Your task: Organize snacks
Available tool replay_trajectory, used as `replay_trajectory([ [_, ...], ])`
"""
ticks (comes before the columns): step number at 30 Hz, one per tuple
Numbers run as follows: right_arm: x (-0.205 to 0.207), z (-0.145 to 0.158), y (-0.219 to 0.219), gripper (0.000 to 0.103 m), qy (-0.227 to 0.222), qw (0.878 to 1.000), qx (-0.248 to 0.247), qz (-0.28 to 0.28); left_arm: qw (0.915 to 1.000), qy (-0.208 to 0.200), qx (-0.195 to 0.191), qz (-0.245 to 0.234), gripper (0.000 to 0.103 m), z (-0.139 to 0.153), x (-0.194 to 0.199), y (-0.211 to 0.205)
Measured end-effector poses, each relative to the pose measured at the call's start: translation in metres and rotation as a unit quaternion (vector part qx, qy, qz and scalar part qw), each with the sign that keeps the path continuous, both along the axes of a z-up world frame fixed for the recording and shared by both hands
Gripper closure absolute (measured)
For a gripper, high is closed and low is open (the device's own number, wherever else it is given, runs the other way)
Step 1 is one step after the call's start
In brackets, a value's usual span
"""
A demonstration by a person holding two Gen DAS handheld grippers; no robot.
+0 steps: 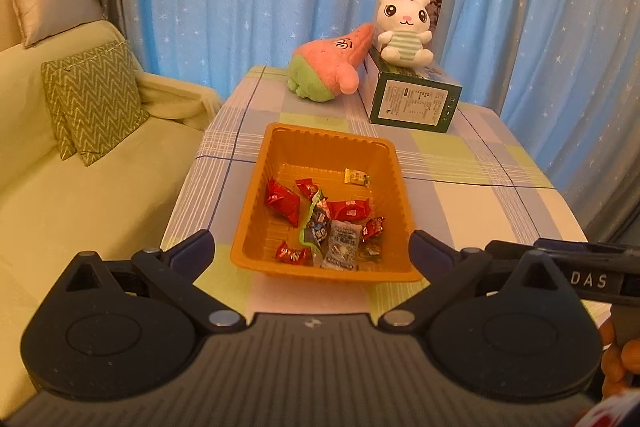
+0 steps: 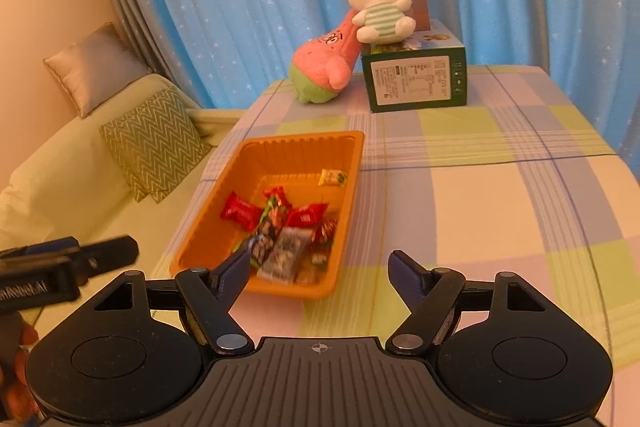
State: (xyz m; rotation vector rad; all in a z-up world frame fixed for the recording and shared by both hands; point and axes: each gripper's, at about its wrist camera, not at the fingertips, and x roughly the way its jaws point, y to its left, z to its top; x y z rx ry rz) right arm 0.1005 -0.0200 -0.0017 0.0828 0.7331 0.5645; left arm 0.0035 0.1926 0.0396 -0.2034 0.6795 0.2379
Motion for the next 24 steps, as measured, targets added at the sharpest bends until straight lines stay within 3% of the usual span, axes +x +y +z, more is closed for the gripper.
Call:
replay_trajectory([
  [9,-0.051,0.012,-0.023,0.027,-0.010,1.000,-0.023,0.000,0.9996,-0.001,0.008,0.025,0.000,0.014,-0.056,-0.024],
  [24,-0.112,0.024,-0.044,0.027,-0.035,0.999,-0.032,0.012,0.9995,0.007,0.022,0.022,0.000,0.022,-0.108,-0.057],
])
